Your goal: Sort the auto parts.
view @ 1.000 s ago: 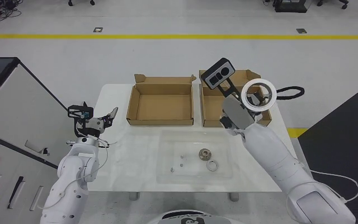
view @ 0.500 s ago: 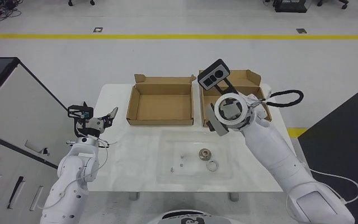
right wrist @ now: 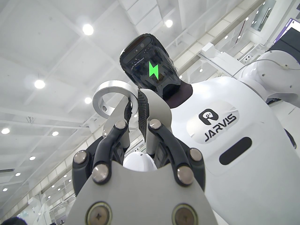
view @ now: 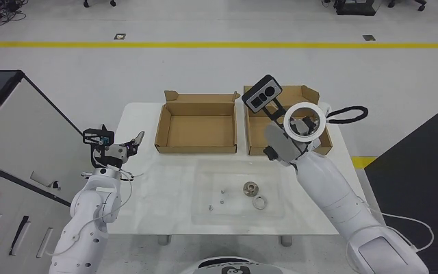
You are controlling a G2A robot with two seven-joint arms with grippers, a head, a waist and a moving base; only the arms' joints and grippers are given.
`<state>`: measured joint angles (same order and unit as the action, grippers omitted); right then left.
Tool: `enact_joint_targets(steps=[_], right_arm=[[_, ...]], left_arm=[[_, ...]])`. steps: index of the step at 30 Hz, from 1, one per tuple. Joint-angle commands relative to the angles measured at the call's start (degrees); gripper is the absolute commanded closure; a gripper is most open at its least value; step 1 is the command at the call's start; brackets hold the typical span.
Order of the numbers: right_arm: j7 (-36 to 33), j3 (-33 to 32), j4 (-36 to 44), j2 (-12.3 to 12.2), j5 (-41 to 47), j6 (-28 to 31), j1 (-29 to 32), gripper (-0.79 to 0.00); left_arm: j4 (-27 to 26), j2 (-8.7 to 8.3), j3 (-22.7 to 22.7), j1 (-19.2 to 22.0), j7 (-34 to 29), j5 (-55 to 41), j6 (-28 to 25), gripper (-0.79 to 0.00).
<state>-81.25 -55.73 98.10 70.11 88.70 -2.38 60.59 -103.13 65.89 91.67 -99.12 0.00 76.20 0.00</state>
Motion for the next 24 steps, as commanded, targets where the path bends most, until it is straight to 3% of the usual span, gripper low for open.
enact_joint_targets(steps=[1, 13, 18, 24], right_arm=[[0.0, 0.0, 0.0, 0.0, 0.0, 0.0, 0.0, 0.0], [1.1, -0.2, 0.2, 0.0, -0.9, 0.3, 0.1, 0.0], [3.9, -5.7, -1.6, -1.1, -10.0, 0.7, 1.5, 0.0], [6.9, -16.6, -4.4, -3.9, -26.5, -2.1, 5.4, 0.0]], left_arm=[[0.0, 0.0, 0.0, 0.0, 0.0, 0.0, 0.0, -0.785], [0.0, 0.0, 0.0, 0.0, 0.0, 0.0, 0.0, -0.785], [0.0, 0.0, 0.0, 0.0, 0.0, 0.0, 0.0, -0.785], [0.0, 0.0, 0.0, 0.0, 0.0, 0.0, 0.0, -0.785]])
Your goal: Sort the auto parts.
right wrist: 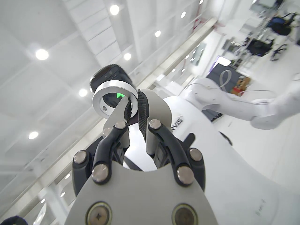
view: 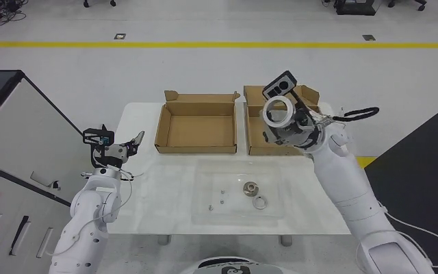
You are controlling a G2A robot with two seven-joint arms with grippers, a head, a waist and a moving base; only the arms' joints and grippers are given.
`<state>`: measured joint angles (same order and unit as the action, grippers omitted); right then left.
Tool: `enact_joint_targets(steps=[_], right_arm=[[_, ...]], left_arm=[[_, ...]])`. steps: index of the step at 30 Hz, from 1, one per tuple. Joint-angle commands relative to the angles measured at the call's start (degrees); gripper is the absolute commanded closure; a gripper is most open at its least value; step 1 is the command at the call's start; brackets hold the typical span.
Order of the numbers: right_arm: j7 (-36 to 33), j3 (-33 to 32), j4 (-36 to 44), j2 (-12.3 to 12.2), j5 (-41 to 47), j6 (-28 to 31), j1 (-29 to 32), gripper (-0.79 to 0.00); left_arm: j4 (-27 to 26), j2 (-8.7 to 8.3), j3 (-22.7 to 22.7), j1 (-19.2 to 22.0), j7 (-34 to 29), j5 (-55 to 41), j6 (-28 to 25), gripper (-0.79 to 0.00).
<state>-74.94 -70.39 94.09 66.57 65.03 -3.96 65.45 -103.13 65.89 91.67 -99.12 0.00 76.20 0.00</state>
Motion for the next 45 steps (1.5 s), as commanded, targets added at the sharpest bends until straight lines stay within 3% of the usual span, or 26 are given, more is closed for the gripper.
enact_joint_targets(steps=[1, 9, 15, 22, 28, 35, 45], right_arm=[[1.3, -4.1, -0.4, -1.1, -7.8, -0.9, 1.2, 0.0], [7.2, -19.2, 2.5, -5.4, -37.2, -7.3, 5.9, 0.0], [9.1, -20.6, 6.9, -7.6, -62.7, -8.3, 1.9, 0.0], [10.2, -9.8, 2.6, -8.0, -84.4, -6.0, -10.2, 0.0], [11.8, 2.4, -6.8, -6.4, -92.8, -4.9, -19.4, 0.0], [15.3, 12.7, -19.0, -3.9, -95.6, -4.8, -24.9, 0.0], [19.7, 22.9, -34.5, 0.1, -97.5, -5.6, -28.0, 0.0]], left_arm=[[0.0, 0.0, 0.0, 0.0, 0.0, 0.0, 0.0, -0.785], [0.0, 0.0, 0.0, 0.0, 0.0, 0.0, 0.0, -0.785], [0.0, 0.0, 0.0, 0.0, 0.0, 0.0, 0.0, -0.785], [0.0, 0.0, 0.0, 0.0, 0.0, 0.0, 0.0, -0.785], [0.0, 0.0, 0.0, 0.0, 0.0, 0.0, 0.0, -0.785], [0.0, 0.0, 0.0, 0.0, 0.0, 0.0, 0.0, -0.785], [0.0, 0.0, 0.0, 0.0, 0.0, 0.0, 0.0, -0.785]])
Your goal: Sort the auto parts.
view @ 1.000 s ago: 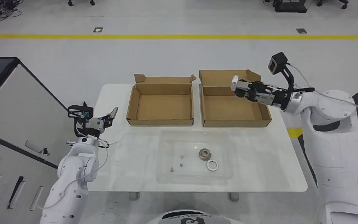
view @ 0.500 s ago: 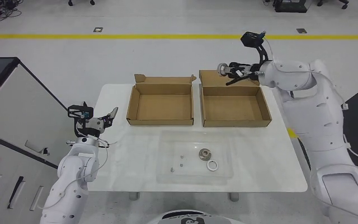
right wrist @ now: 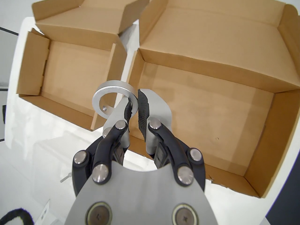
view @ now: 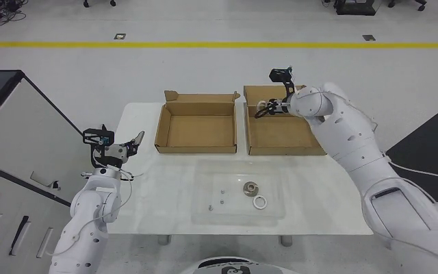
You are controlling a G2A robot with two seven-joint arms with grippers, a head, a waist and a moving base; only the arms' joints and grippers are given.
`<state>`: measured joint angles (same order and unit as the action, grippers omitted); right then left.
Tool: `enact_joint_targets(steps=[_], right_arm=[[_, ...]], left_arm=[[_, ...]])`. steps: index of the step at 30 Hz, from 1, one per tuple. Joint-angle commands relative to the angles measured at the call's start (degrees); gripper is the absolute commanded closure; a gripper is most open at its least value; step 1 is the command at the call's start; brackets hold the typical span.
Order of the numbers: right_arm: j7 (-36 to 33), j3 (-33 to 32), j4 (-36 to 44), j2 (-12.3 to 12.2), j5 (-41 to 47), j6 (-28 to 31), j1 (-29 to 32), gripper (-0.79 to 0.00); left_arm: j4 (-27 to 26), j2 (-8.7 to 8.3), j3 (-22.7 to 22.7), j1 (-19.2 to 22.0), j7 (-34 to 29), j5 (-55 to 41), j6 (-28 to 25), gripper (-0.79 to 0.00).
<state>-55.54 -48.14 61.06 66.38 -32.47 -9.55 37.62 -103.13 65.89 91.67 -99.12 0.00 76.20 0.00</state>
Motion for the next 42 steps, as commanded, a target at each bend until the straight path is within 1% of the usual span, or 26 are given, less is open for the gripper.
enact_joint_targets(steps=[1, 6, 11, 27, 28, 29, 30, 32, 33, 35, 36, 37, 38, 42], right_arm=[[0.5, 1.3, -3.0, 0.7, 0.2, 0.1, -0.4, 0.0], [2.0, 4.6, -9.4, 2.7, 0.0, 0.7, -1.3, 0.0], [3.0, 6.8, -14.0, 4.4, 0.4, 1.4, -1.8, 0.0], [4.5, 10.7, -23.3, 8.7, -0.6, 1.5, -3.1, 0.0], [4.7, 10.8, -23.7, 8.9, -0.6, 1.5, -3.2, -0.271], [4.8, 10.8, -24.1, 9.0, -0.6, 1.6, -3.2, -0.32], [4.8, 10.9, -24.5, 9.2, -0.6, 1.7, -3.3, -0.351], [5.0, 10.9, -25.2, 9.5, -0.7, 2.0, -3.6, -0.382], [5.2, 10.9, -25.5, 9.6, -0.8, 2.1, -3.7, -0.434], [5.4, 10.9, -26.1, 9.9, -0.8, 2.3, -3.8, -0.646], [5.6, 10.8, -26.4, 10.0, -1.0, 2.5, -4.0, -0.714], [6.1, 10.6, -26.7, 10.1, -0.8, 2.5, -4.1, -0.76], [6.5, 10.4, -26.8, 10.2, -0.6, 2.6, -4.2, -0.785], [7.4, 8.8, -26.1, 10.0, 0.5, 3.8, -5.1, -0.785]], left_arm=[[0.0, 0.0, 0.0, 0.0, 0.0, 0.0, 0.0, -0.785], [0.0, 0.0, 0.0, 0.0, 0.0, 0.0, 0.0, -0.785], [0.0, 0.0, 0.0, 0.0, 0.0, 0.0, 0.0, -0.785], [0.0, 0.0, 0.0, 0.0, 0.0, 0.0, 0.0, -0.785], [0.0, 0.0, 0.0, 0.0, 0.0, 0.0, 0.0, -0.785], [0.0, 0.0, 0.0, 0.0, 0.0, 0.0, 0.0, -0.785], [0.0, 0.0, 0.0, 0.0, 0.0, 0.0, 0.0, -0.785], [0.0, 0.0, 0.0, 0.0, 0.0, 0.0, 0.0, -0.785], [0.0, 0.0, 0.0, 0.0, 0.0, 0.0, 0.0, -0.785], [0.0, 0.0, 0.0, 0.0, 0.0, 0.0, 0.0, -0.785], [0.0, 0.0, 0.0, 0.0, 0.0, 0.0, 0.0, -0.785], [0.0, 0.0, 0.0, 0.0, 0.0, 0.0, 0.0, -0.785], [0.0, 0.0, 0.0, 0.0, 0.0, 0.0, 0.0, -0.785], [0.0, 0.0, 0.0, 0.0, 0.0, 0.0, 0.0, -0.785]])
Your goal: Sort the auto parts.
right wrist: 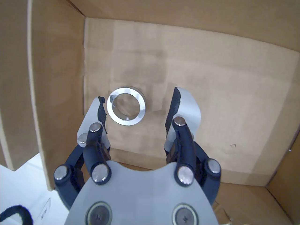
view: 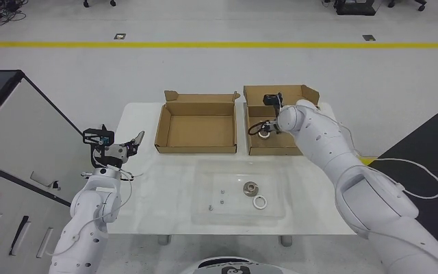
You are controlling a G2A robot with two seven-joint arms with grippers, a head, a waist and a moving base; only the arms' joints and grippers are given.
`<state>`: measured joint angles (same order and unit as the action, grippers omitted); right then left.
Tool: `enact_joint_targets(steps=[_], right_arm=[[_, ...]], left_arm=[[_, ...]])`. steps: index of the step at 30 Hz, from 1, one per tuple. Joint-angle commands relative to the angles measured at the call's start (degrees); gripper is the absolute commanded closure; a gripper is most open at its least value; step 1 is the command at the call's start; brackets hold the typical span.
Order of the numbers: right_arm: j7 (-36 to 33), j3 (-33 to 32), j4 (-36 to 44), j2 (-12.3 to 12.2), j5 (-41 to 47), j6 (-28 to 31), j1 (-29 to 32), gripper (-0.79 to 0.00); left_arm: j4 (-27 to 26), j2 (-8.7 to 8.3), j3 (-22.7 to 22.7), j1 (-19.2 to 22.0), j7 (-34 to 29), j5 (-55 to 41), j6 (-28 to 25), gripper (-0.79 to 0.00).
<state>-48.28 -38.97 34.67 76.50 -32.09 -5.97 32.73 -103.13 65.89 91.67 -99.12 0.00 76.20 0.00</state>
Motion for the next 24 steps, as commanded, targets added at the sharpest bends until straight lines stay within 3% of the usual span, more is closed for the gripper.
enact_joint_targets(steps=[1, 7, 11, 18, 24], right_arm=[[0.3, -0.8, 0.7, -0.2, 0.2, 0.4, -0.4, -0.785], [0.7, -5.3, 5.6, -2.7, -0.9, 2.1, -1.0, -0.785], [-1.1, -10.2, 14.4, -5.6, -2.5, 2.9, 1.5, -0.785], [-11.2, -22.4, 45.5, -11.8, -7.0, 1.5, 16.3, -0.785], [-19.4, -30.1, 67.6, -14.7, -8.5, 2.3, 30.1, -0.785]], left_arm=[[0.0, 0.0, 0.0, 0.0, 0.0, 0.0, 0.0, -0.785], [0.0, 0.0, 0.0, 0.0, 0.0, 0.0, 0.0, -0.785], [0.0, 0.0, 0.0, 0.0, 0.0, 0.0, 0.0, -0.785], [0.0, 0.0, 0.0, 0.0, 0.0, 0.0, 0.0, -0.785], [0.0, 0.0, 0.0, 0.0, 0.0, 0.0, 0.0, -0.785]])
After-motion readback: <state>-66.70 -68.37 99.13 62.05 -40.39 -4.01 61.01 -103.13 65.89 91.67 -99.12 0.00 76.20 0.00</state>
